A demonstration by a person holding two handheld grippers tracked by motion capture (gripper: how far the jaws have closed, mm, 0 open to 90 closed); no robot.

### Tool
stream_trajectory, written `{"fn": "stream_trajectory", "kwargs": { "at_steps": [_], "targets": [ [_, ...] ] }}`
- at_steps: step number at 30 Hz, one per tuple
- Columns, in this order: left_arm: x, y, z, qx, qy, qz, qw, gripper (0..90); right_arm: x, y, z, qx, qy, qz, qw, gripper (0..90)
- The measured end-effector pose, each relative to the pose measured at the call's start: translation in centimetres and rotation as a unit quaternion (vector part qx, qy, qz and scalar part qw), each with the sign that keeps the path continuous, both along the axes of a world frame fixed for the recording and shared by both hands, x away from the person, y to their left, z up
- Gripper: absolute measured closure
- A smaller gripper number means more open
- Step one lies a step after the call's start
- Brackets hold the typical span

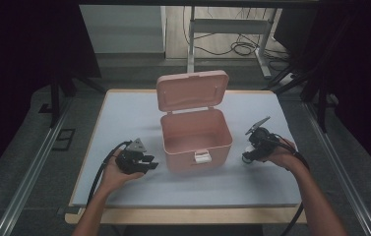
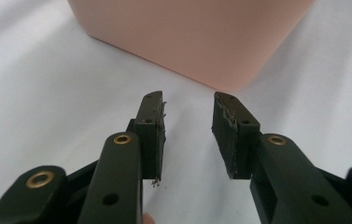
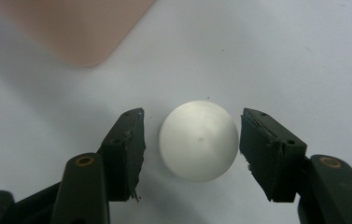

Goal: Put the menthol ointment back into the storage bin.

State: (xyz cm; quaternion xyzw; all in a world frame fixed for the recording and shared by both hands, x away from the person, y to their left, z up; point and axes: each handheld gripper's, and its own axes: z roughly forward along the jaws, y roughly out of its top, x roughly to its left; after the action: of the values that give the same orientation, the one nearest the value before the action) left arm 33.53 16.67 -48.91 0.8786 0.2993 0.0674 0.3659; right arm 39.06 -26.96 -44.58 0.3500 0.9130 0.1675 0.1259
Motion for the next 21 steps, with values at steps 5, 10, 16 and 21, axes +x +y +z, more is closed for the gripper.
{"fn": "stream_trajectory", "kwargs": {
  "at_steps": [5, 10, 16, 21],
  "targets": [
    [0.1, 0.2, 0.0, 0.003, -0.001, -0.002, 1.0000, 63.9, 0.6, -0.1, -0.5, -0.007, 0.012, -0.006, 0.9999, 41.7],
    [0.1, 0.2, 0.0, 0.004, 0.000, -0.002, 1.0000, 63.9, 0.8, 0.0, -1.1, -0.017, 0.027, -0.005, 0.9995, 42.4],
    [0.0, 0.2, -0.1, 0.004, -0.001, -0.002, 1.0000, 64.0, 1.1, 0.2, -1.5, -0.022, 0.036, -0.011, 0.9990, 46.6],
    [0.0, 0.2, -0.1, 0.001, 0.000, 0.000, 1.0000, 64.0, 1.1, 0.3, -1.5, -0.024, 0.037, -0.010, 0.9990, 50.0]
  ]
}}
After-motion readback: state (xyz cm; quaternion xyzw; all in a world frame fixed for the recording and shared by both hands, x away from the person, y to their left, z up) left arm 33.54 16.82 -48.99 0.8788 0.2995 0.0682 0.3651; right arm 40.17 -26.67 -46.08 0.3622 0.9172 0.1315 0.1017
